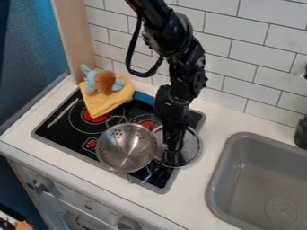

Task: Moved the lid from the right side of the table and covered the cooking pan.

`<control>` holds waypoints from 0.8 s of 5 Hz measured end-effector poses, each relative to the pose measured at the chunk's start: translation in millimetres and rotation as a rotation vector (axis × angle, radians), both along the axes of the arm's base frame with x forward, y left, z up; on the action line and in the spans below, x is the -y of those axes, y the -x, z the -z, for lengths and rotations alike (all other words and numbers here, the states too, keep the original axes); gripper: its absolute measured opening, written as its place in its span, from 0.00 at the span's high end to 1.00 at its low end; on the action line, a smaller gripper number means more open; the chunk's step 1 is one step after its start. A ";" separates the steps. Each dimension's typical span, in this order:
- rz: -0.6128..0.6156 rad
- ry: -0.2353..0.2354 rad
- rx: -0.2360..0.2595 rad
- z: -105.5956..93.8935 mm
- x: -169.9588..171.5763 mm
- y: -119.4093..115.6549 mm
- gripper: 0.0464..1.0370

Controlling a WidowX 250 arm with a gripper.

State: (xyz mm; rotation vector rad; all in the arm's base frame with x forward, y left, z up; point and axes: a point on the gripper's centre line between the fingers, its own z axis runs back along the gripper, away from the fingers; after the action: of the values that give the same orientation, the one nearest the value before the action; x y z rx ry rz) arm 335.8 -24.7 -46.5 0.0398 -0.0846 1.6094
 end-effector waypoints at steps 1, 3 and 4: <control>0.050 0.044 0.043 -18.5 15.0 -2.4 0.76; 0.150 0.116 0.141 -64.1 28.6 -3.0 0.76; 0.152 0.089 0.208 -95.7 16.9 1.1 0.76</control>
State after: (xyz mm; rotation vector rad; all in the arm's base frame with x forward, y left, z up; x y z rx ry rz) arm 334.7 -41.6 49.2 -0.1988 -0.1734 1.4593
